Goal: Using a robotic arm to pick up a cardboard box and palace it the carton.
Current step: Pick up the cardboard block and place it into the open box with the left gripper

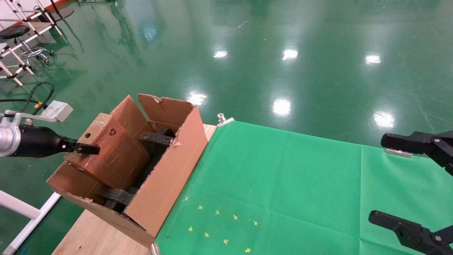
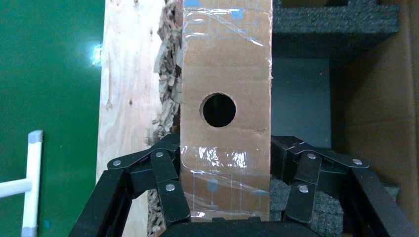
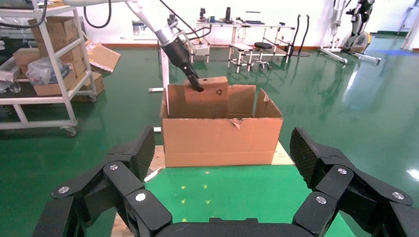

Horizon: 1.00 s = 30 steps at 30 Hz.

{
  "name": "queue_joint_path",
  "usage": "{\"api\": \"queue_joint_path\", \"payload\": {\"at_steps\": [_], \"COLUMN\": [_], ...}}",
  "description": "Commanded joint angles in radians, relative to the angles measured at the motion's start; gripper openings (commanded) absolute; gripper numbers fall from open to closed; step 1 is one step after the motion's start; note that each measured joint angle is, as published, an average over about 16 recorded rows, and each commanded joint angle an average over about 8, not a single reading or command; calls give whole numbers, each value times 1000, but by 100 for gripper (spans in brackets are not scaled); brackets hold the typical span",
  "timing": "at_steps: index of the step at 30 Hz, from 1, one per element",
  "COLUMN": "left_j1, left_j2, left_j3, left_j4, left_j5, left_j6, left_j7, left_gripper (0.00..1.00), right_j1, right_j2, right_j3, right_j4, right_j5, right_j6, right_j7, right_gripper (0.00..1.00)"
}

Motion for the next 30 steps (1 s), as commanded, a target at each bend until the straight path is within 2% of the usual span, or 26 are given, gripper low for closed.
{"api": "queue_joint_path", "payload": {"at_steps": [1,16,30], "left_j1": [5,70,139], "left_j2": [16,112,172], "left_j3": [1,-2,-14], "left_j4": [22,150,206], "left_j5": [1,-8,-26], "left_j6": [-7,-77,-179], "left_j7": [8,52,64], "left_gripper": [0,0,0], "right_j1": [0,0,0], "right_j2": [0,0,0], "right_j3": [0,0,0], "right_j4": [0,0,0], "right_j5": [0,0,0], "right_j6": [0,0,0], "right_j7": [0,0,0], "right_gripper": [100,100,100]}}
